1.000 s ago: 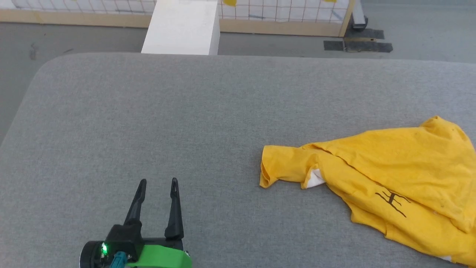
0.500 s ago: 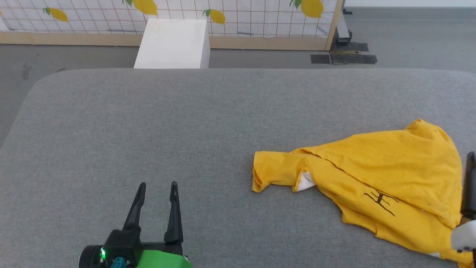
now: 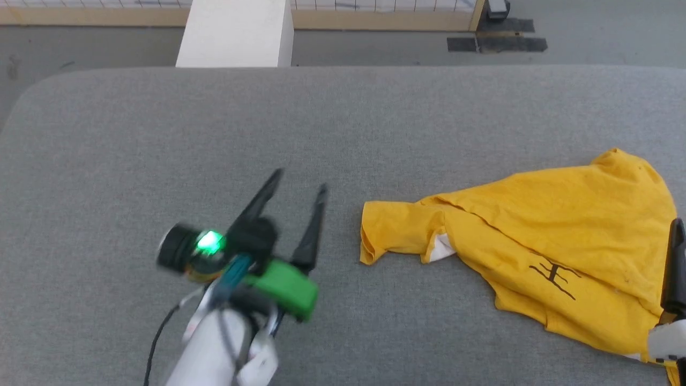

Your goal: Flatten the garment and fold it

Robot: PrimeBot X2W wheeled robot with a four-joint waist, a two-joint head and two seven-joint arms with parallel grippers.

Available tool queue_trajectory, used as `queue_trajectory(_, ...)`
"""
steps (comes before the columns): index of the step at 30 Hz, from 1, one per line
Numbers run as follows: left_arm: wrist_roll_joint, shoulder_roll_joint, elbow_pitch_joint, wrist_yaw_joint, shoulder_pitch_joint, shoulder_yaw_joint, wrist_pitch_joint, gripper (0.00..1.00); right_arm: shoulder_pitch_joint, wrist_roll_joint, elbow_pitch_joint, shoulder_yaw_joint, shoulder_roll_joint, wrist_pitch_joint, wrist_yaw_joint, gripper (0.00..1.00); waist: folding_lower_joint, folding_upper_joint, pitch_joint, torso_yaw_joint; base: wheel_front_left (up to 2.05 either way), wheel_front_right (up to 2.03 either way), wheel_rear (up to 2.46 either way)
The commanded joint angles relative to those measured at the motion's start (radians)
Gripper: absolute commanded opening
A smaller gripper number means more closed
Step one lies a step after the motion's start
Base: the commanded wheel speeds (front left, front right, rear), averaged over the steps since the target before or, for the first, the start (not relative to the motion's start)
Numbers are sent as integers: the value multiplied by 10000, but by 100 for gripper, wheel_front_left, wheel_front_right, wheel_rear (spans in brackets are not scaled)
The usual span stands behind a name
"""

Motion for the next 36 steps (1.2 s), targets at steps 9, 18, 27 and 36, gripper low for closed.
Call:
queue_trajectory(9,-146,-288,2537,-827,-2773,-1606,3058,100,-531,90,-264,182,6,232,-15,100,0,0,939,-262,0,0,0)
queue_trajectory(18,-1244,-409,4477,-923,-3274,-2148,4557,100,-584,256,-22,249,6,253,-15,100,0,0,1263,-631,0,0,0)
queue_trajectory(27,-1918,-279,5033,-823,-3327,-2375,4106,0,-528,230,141,236,6,254,-15,100,0,0,904,-488,0,0,0)
queue_trajectory(36,-3615,575,1860,265,-749,-293,3688,0,-48,190,-18,288,6,531,-15,100,0,0,-1,207,0,0,0)
